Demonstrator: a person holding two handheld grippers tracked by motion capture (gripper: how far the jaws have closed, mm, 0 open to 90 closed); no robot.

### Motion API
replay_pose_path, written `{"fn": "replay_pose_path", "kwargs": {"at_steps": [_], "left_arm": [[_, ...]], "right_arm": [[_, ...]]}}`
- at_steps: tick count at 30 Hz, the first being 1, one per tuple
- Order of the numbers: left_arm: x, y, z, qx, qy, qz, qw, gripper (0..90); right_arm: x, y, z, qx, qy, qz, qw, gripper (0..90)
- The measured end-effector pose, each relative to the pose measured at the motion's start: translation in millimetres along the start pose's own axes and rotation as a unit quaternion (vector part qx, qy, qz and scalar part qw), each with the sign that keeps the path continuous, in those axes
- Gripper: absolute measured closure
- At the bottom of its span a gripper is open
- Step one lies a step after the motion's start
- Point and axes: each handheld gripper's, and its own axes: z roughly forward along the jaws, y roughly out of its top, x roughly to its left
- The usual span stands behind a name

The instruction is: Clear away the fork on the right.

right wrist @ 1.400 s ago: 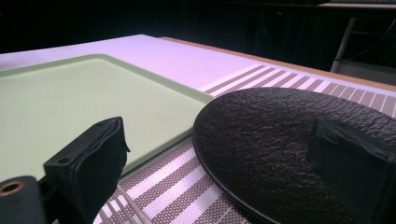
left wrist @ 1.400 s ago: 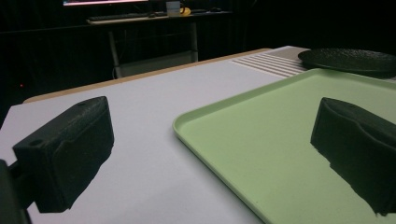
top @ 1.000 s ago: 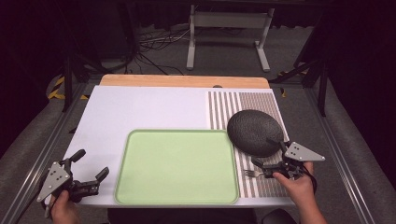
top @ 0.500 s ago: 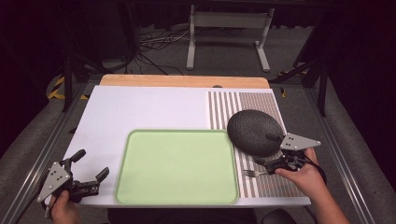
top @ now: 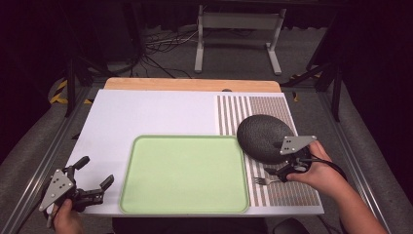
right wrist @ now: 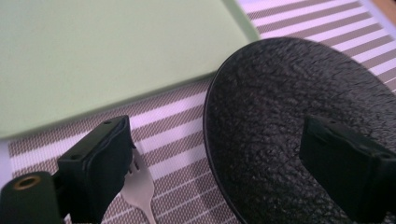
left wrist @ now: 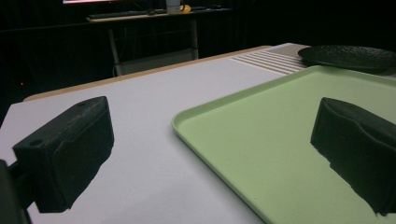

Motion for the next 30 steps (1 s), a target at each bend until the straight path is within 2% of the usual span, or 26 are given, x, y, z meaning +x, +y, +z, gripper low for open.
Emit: {"fn": "replay_pose_path", "kwargs": {"at_steps": [2, 3, 5, 6, 10, 15, 16, 18, 20, 26, 27, 28, 30], "left_arm": [[-0.4, -0.1, 0.3, 0.0, 0.0, 0.0, 1.0, 0.1], [-0.4, 0.1, 0.4, 0.001, -0.002, 0.001, 1.0, 0.1], [-1.1, 0.1, 0.8, 0.001, -0.002, 0.002, 1.0, 0.1], [-1.1, 0.1, 0.8, 0.001, -0.002, 0.002, 1.0, 0.0], [-0.7, -0.1, 0.6, 0.001, -0.001, 0.0, 1.0, 0.0], [-0.5, -0.3, 0.8, 0.002, -0.002, -0.001, 1.0, 0.1], [-0.6, -0.3, 0.8, 0.004, -0.002, 0.0, 1.0, 0.1], [-1.0, -0.4, 1.1, 0.004, -0.003, 0.001, 1.0, 0.0], [-1.5, -0.2, 1.4, 0.004, -0.004, 0.002, 1.0, 0.0], [-1.1, -0.4, 1.2, 0.005, -0.002, 0.001, 1.0, 0.1], [-1.1, -0.4, 1.2, 0.005, -0.002, 0.001, 1.0, 0.1], [-0.9, -0.4, 1.3, 0.004, -0.002, 0.0, 1.0, 0.0], [-0.9, -0.4, 1.3, 0.005, -0.002, 0.001, 1.0, 0.0]], "right_arm": [[-0.3, 0.9, 0.0, 0.007, 0.003, -0.005, 1.0, 10.8], [-1.3, 3.4, 1.1, 0.026, 0.008, -0.014, 0.9995, 11.6], [-2.0, 4.8, 1.5, 0.044, 0.016, -0.021, 0.9987, 11.9], [-2.0, 4.8, 1.5, 0.044, 0.016, -0.021, 0.9987, 11.9], [-2.9, 5.6, 3.3, 0.078, 0.033, -0.029, 0.996, 13.2], [-4.3, 4.3, 8.2, 0.098, 0.039, -0.039, 0.9936, 11.3], [-4.9, 4.1, 9.3, 0.103, 0.043, -0.048, 0.9926, 11.7], [-4.6, 4.1, 10.0, 0.121, 0.051, -0.044, 0.9904, 13.4], [-5.1, 4.3, 11.0, 0.127, 0.052, -0.056, 0.989, 12.8], [-5.3, 3.0, 13.8, 0.163, 0.07, -0.059, 0.9824, 16.3], [-5.3, 3.0, 13.8, 0.163, 0.07, -0.059, 0.9824, 16.3], [-5.4, 2.8, 15.5, 0.17, 0.076, -0.066, 0.9803, 16.4], [-4.4, 2.9, 15.5, 0.182, 0.08, -0.063, 0.9781, 17.0]]}}
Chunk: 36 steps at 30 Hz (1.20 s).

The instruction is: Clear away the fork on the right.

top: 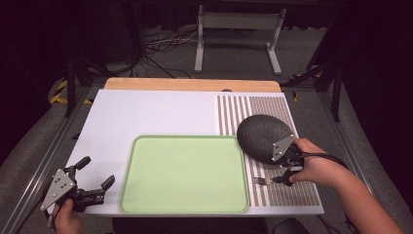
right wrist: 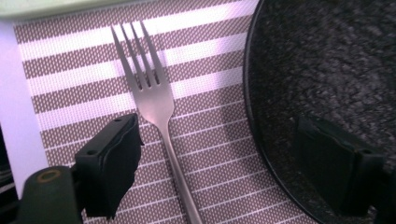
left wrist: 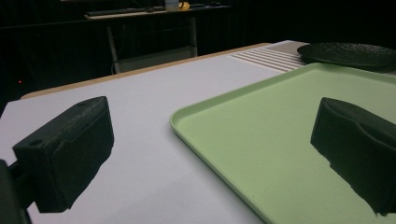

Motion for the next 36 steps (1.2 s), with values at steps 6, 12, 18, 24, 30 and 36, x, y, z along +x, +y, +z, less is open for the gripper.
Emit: {"fn": "replay_pose_path", "kwargs": {"at_steps": [6, 12, 18, 24, 30, 36], "left_arm": [[-0.2, 0.1, 0.0, 0.0, 0.0, 0.001, 1.0, 0.1], [0.0, 0.0, -0.1, 0.0, 0.0, 0.0, 1.0, 0.1], [-0.2, 0.2, 0.2, 0.001, -0.001, 0.003, 1.0, 0.1], [-0.1, 0.0, 0.0, 0.001, 0.0, 0.002, 1.0, 0.1], [-0.1, 0.1, 0.0, 0.001, 0.0, 0.002, 1.0, 0.0], [-0.1, 0.0, 0.0, 0.001, 0.0, 0.002, 1.0, 0.1]], "right_arm": [[0.1, 2.3, 3.3, 0.023, 0.015, -0.011, 0.9996, 20.3], [-0.2, 3.9, 6.7, 0.054, 0.034, -0.015, 0.9978, 24.1], [0.0, 3.1, 12.2, 0.097, 0.055, -0.022, 0.9935, 35.6], [1.1, 5.2, 17.8, 0.138, 0.077, -0.05, 0.9862, 53.8], [2.9, 7.4, 21.3, 0.162, 0.078, -0.083, 0.9801, 67.4], [2.7, 7.6, 23.2, 0.179, 0.071, -0.098, 0.9763, 79.4]]}}
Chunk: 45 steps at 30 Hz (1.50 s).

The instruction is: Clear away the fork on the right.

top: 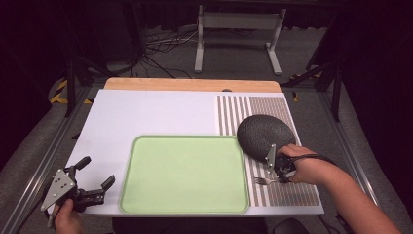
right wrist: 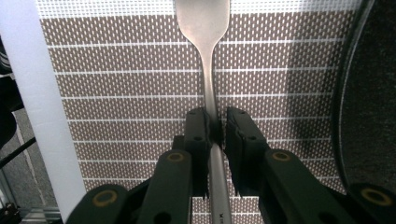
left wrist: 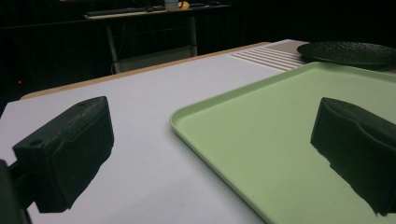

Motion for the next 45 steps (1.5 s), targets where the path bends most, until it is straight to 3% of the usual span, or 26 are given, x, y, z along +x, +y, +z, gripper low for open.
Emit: {"fn": "replay_pose_path", "kwargs": {"at_steps": [6, 21, 45], "left_arm": [[0.2, 0.0, 0.1, 0.0, -0.001, 0.0, 1.0, 0.0], [0.6, -0.2, -0.2, 0.0, -0.001, -0.002, 1.0, 0.1], [0.7, -0.4, -0.6, -0.002, -0.006, -0.004, 1.0, 0.1]], "right_arm": [[3.1, 0.5, -0.1, 0.002, -0.012, -0.026, 0.9996, 84.0], [4.9, 3.1, -1.8, 0.006, -0.012, -0.034, 0.9993, 84.3], [3.0, 10.3, -65.1, -0.051, -0.058, -0.003, 0.997, 84.4]]}}
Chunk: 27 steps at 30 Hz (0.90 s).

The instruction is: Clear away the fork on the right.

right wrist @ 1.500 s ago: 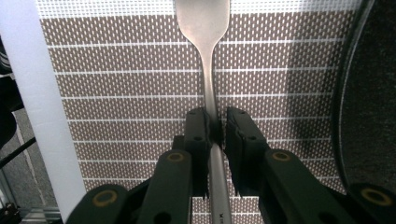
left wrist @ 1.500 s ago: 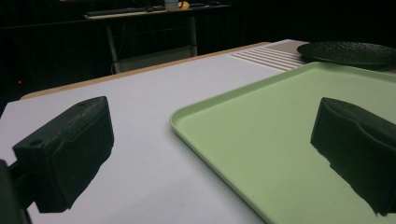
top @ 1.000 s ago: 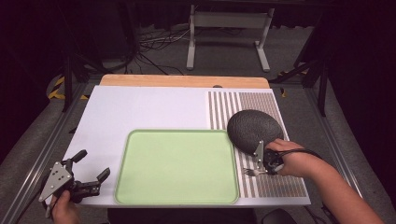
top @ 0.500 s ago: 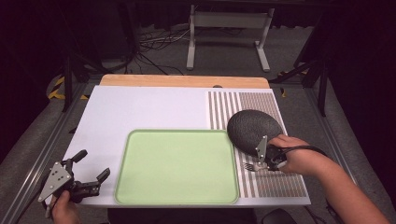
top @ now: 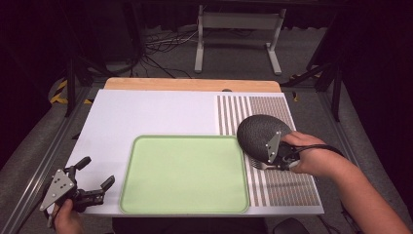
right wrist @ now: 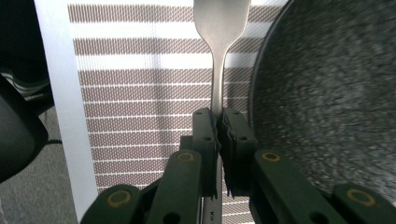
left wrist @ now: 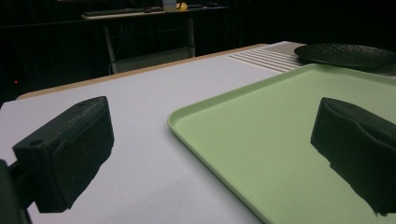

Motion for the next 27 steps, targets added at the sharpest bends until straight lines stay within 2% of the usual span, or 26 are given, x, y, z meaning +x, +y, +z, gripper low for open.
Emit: {"fn": "replay_pose_path", "kwargs": {"at_steps": [6, 10, 16, 19, 21, 23, 25, 27], "left_arm": [[0.2, 0.0, -0.1, 0.0, 0.0, 0.0, 1.0, 0.1], [-0.1, 0.0, 0.4, 0.002, -0.001, 0.002, 1.0, 0.1], [0.5, 0.0, -0.1, 0.001, 0.0, 0.001, 1.0, 0.1], [0.5, 0.1, -0.2, 0.001, -0.001, 0.001, 1.0, 0.1], [0.4, 0.2, 0.0, 0.001, -0.001, 0.002, 1.0, 0.1], [0.3, 0.2, 0.1, 0.001, -0.001, 0.002, 1.0, 0.0], [0.5, 0.2, 0.0, 0.001, -0.001, 0.002, 1.0, 0.0], [0.6, 0.1, 0.0, 0.001, -0.001, 0.001, 1.0, 0.0]], "right_arm": [[-2.7, 8.5, -9.7, -0.008, -0.01, -0.005, 0.9999, 84.3], [-4.5, 19.5, -16.1, -0.029, -0.008, 0.017, 0.9994, 84.3], [-7.6, 37.6, -20.9, -0.035, -0.007, 0.04, 0.9986, 84.4], [-9.3, 51.6, -22.9, -0.043, -0.002, 0.067, 0.9968, 84.4], [-10.6, 56.9, -23.7, -0.05, -0.004, 0.076, 0.9959, 84.4], [-12.0, 62.8, -24.8, -0.057, 0.001, 0.099, 0.9935, 84.4], [-13.3, 68.2, -25.3, -0.063, 0.004, 0.11, 0.9919, 84.4], [-14.4, 73.2, -25.4, -0.072, 0.011, 0.138, 0.9877, 84.3]]}}
